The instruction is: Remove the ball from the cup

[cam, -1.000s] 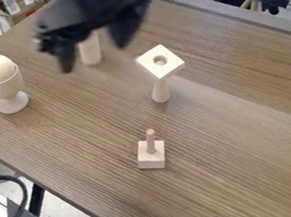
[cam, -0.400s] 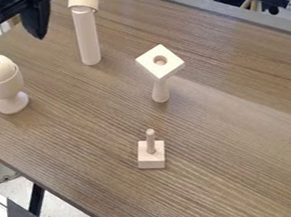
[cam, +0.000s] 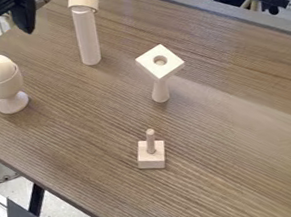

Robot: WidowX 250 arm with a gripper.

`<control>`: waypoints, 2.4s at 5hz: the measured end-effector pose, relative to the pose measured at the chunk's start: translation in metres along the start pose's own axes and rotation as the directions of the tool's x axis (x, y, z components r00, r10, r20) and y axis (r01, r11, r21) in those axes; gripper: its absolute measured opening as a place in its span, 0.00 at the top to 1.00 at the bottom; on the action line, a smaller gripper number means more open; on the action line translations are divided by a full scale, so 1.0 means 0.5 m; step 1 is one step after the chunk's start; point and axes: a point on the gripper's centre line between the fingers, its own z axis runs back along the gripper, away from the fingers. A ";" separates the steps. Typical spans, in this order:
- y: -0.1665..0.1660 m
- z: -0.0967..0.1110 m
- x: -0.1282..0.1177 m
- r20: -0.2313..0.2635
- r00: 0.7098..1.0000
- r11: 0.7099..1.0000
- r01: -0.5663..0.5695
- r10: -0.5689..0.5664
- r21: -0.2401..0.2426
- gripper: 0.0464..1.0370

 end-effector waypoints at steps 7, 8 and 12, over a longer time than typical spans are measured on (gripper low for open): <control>0.022 -0.084 0.047 -0.072 0.996 0.998 -0.044 0.046 0.034 0.04; 0.026 -0.092 0.042 -0.069 0.997 0.998 -0.039 0.042 0.045 0.04; 0.028 -0.095 0.030 -0.048 0.997 0.995 -0.059 0.063 0.084 0.74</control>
